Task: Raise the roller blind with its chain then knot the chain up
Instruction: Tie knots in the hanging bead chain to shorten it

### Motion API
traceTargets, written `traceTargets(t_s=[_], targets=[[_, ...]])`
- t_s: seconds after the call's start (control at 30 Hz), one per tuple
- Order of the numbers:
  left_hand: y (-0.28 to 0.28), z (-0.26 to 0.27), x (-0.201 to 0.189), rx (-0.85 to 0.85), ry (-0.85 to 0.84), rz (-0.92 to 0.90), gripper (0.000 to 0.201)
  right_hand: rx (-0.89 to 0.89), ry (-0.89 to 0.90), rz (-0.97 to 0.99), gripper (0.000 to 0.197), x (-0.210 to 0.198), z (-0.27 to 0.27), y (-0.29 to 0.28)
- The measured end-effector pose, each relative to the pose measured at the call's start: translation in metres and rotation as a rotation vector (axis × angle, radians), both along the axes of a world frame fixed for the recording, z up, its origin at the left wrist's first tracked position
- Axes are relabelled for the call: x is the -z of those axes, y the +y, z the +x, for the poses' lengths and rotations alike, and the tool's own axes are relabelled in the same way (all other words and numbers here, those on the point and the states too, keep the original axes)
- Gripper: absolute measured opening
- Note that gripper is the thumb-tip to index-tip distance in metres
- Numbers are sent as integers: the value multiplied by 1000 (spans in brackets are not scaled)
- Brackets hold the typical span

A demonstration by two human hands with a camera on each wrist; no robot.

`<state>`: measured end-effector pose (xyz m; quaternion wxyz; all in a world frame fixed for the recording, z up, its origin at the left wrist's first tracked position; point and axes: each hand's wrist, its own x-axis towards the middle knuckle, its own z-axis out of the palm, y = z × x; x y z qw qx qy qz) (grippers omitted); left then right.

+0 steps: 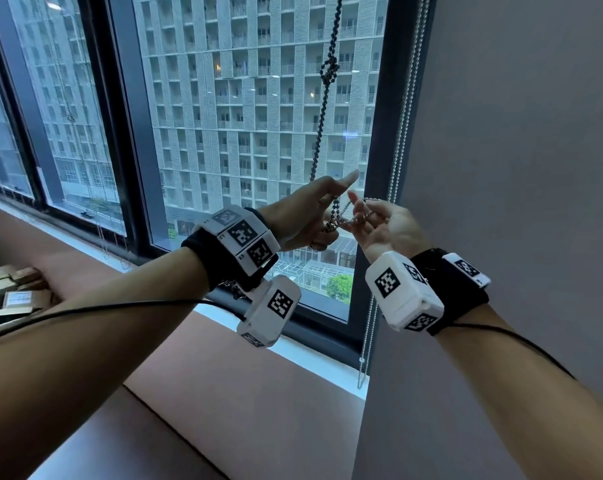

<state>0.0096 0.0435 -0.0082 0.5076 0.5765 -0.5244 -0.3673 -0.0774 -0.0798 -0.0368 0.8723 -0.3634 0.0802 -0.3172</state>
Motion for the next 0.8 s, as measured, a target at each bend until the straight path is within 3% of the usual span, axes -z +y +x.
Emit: traceTargets(t_s=[0.13, 0.2, 0.23, 0.33, 0.43, 0.57, 0.67, 0.8], targets=[[2, 4, 0, -30, -10, 7, 56, 2, -19, -23, 20, -5, -3, -8], [4, 8, 0, -38, -4, 4, 57, 53, 80, -157, 12, -6, -7, -13], [5, 10, -1, -37, -2, 1, 57, 69, 142, -268, 10, -5, -11, -14], [5, 9, 0, -13, -11, -3, 57, 70, 362, -719, 38, -2, -20, -15], [1, 7, 1, -15, -31, -10, 54, -67, 521, -1184, 50, 0, -21, -6], [4, 6, 0, -45, -50, -15, 57, -101, 517, -1407, 29, 5, -25, 0], [7, 8, -1, -70, -87, -15, 58, 44, 477, -1549, 35, 4, -26, -1], [5, 10, 1, -82, -296, 36, 66, 171, 471, -1727, 36, -1, -28, 1]])
